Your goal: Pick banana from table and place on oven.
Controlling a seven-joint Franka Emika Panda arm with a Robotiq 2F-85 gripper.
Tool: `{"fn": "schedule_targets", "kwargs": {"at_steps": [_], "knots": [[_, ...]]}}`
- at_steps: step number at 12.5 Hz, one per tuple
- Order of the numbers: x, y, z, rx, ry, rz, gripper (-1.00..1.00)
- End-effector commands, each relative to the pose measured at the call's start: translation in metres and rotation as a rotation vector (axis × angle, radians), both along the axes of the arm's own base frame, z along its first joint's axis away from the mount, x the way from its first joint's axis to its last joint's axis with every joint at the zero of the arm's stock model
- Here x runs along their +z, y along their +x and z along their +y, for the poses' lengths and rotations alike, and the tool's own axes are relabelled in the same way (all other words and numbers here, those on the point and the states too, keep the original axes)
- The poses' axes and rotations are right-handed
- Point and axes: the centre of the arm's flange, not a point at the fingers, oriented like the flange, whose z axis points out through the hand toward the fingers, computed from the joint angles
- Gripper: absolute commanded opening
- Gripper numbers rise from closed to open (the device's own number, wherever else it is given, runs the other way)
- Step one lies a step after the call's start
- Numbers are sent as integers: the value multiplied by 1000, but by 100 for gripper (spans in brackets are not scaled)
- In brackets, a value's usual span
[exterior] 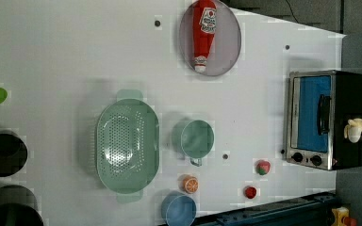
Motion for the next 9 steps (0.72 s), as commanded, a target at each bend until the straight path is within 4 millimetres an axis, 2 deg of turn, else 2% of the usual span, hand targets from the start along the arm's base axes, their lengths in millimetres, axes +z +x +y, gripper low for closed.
{"fn": "schedule_targets", "kwargs": {"at_steps": [1, 4, 9], "knots": [[-33, -5, 31, -138, -15, 86, 100], [-26, -13, 33, -136, -16, 76, 100], [-28, -12, 32, -138, -16, 78, 100]]}}
